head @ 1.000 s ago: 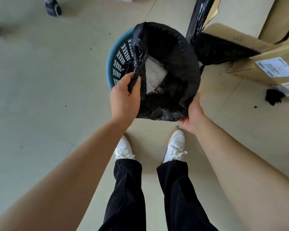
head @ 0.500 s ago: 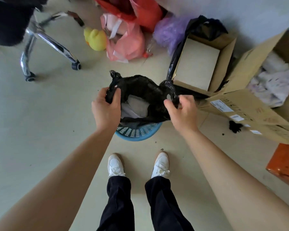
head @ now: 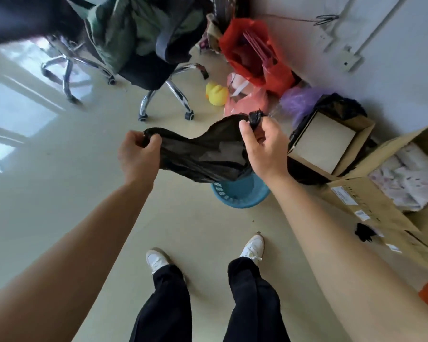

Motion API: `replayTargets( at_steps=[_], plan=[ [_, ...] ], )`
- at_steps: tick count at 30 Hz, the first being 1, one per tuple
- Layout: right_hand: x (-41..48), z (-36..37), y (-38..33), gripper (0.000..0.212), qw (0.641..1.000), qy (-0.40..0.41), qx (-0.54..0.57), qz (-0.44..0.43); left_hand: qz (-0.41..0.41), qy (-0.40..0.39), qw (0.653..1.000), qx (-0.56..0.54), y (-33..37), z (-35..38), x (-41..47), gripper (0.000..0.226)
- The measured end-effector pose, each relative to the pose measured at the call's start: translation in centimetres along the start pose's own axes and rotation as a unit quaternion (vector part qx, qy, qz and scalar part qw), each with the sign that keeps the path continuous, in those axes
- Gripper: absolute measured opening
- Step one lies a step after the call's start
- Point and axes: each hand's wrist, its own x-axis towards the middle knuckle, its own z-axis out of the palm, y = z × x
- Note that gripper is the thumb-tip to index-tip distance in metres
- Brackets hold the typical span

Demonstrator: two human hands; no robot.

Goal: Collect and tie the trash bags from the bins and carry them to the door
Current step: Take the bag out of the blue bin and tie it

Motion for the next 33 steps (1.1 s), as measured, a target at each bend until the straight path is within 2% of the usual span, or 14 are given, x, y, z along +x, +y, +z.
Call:
replayTargets(
  at_steps=[2,5,7,13,16,18,23,25,28,30,33],
  plan=[
    [-0.9,1.0,-2.8,0.028,1.0,0.01,0.01,-0.026,-0.02,0.025,0.999,-0.015,-0.2,-3.5,0.3,0.016],
    [-2.7,3.6,-6.4,0.033,1.0,-0.012,0.009,-0.016,-0.061,0.031,0.997,-0.026,-1.5,-8.8,1.5,0.014],
    [-3.3,5.1,-7.4,0.038,0.999,-0.027,-0.023,-0.015,-0.078,0.019,0.996,-0.023,-2.4,-11.1,2.5,0.015],
    [-8.0,13.4,-8.7,0.032,0.989,-0.037,-0.139,0.021,-0.037,-0.04,0.998,-0.029,-8.2,-19.0,7.4,0.012],
    [-10.5,17.8,-7.5,0.028,0.976,-0.082,-0.2,0.026,-0.05,-0.075,0.996,-0.005,-13.0,-20.9,9.3,0.015],
    [-11.9,20.4,-6.5,0.029,0.972,-0.09,-0.216,0.031,-0.053,-0.09,0.994,0.017,-16.7,-21.3,10.5,0.019],
    [-15.9,27.0,-1.8,0.024,0.981,-0.036,-0.19,0.022,-0.068,-0.083,0.993,0.051,-27.2,-19.3,12.8,0.032],
    [-17.1,29.8,2.4,0.025,0.972,-0.089,-0.21,0.055,-0.094,-0.096,0.987,0.088,-31.8,-17.4,13.0,0.03],
    [-19.3,33.0,9.3,0.026,0.918,-0.226,-0.284,0.16,-0.159,-0.108,0.971,0.145,-37.9,-14.9,12.7,0.018],
    [-20.6,34.0,11.8,0.025,0.908,-0.242,-0.29,0.184,-0.195,-0.091,0.966,0.142,-40.8,-13.8,12.4,0.013],
    [-21.1,34.3,12.3,0.029,0.926,-0.215,-0.251,0.184,-0.171,-0.07,0.975,0.122,-41.7,-12.9,12.1,0.013]
  ],
)
